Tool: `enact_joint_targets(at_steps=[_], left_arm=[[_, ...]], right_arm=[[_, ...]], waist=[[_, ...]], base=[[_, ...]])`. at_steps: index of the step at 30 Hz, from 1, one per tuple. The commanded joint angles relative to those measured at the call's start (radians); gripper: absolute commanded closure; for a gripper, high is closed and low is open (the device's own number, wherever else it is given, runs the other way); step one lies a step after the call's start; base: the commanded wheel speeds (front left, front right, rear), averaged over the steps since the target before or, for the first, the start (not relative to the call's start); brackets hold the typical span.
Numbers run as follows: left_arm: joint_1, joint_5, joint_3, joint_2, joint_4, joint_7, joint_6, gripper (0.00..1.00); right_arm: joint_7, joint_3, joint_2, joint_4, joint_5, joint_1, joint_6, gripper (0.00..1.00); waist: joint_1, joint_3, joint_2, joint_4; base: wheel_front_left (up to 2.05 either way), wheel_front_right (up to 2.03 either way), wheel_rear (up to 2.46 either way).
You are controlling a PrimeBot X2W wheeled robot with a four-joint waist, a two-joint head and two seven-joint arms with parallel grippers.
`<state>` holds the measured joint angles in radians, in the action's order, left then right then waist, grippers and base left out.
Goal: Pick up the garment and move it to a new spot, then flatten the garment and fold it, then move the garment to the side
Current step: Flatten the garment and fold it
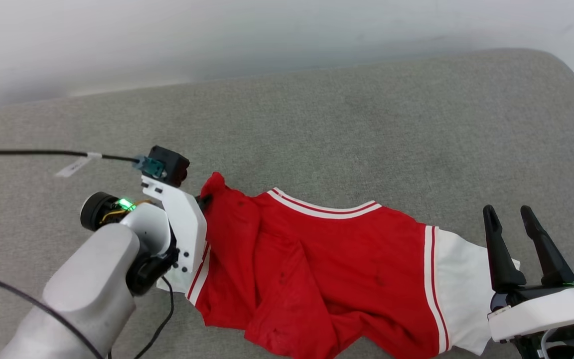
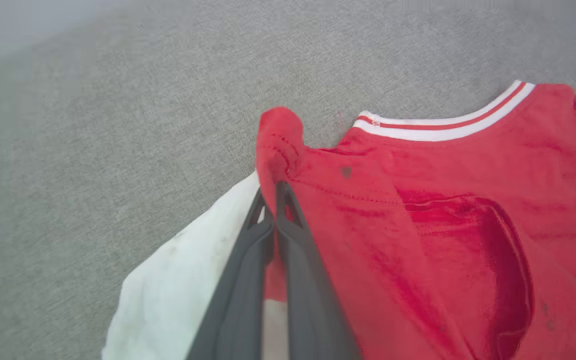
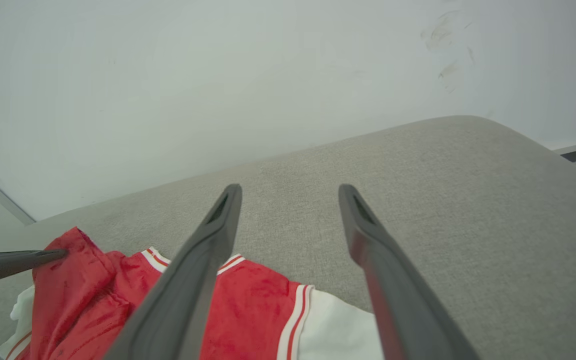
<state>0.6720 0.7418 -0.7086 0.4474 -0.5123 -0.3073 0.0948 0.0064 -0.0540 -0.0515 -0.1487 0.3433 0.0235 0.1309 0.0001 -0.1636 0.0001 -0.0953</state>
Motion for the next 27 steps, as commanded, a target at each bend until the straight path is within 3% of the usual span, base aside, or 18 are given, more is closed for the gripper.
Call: enact_joint_targets(at_steps=[1,8,12,21,24,25,26,27], left_arm=[[-0.069,-0.029,-0.016,0.034,0.104,0.019,-0.034,1.00],[-0.298,-0.027,-0.047,0.115,0.416,-0.021,-0.154,1.00],[-0.442,0.018,-0.057,0.130,0.532,-0.038,-0.222,1.00],[-0.659,0.098,-0.065,0.149,0.591,-0.031,-0.308,1.00],[-0.689,0.130,-0.052,0.123,0.571,-0.006,-0.309,1.00],[-0.695,0.134,-0.052,0.118,0.558,0.000,-0.308,0.96],[-0.697,0.141,-0.049,0.109,0.548,0.011,-0.307,0.37],[-0.699,0.146,-0.045,0.095,0.542,0.024,-0.304,0.00]], right_arm=[[0.002,-0.012,0.002,0.004,0.004,0.017,0.000,0.00],[0.016,-0.024,0.002,-0.003,0.002,0.039,0.000,0.00],[0.027,-0.024,0.002,-0.006,-0.003,0.045,0.000,0.00],[0.043,-0.035,0.002,-0.013,-0.011,0.065,0.000,0.00],[0.052,-0.040,0.002,-0.014,-0.014,0.066,0.000,0.00],[0.054,-0.040,0.002,-0.015,-0.015,0.066,0.000,0.00],[0.054,-0.040,0.002,-0.016,-0.017,0.067,0.000,0.00],[0.057,-0.040,0.002,-0.018,-0.018,0.067,0.000,0.00]], waist=[[-0.0001,0.027,-0.0001,0.028],[-0.0001,0.067,-0.0001,0.073],[-0.0001,0.085,-0.0001,0.093],[-0.0001,0.112,-0.0001,0.115],[-0.0001,0.125,-0.0001,0.120],[-0.0001,0.130,-0.0001,0.121],[-0.0001,0.136,-0.0001,0.121],[-0.0001,0.141,-0.0001,0.120]], base=[[0.00,0.00,0.00],[0.00,0.00,0.00],[0.00,0.00,0.00],[0.00,0.00,0.00],[0.00,0.00,0.00],[0.00,0.00,0.00],[0.00,0.00,0.00],[0.00,0.00,0.00]])
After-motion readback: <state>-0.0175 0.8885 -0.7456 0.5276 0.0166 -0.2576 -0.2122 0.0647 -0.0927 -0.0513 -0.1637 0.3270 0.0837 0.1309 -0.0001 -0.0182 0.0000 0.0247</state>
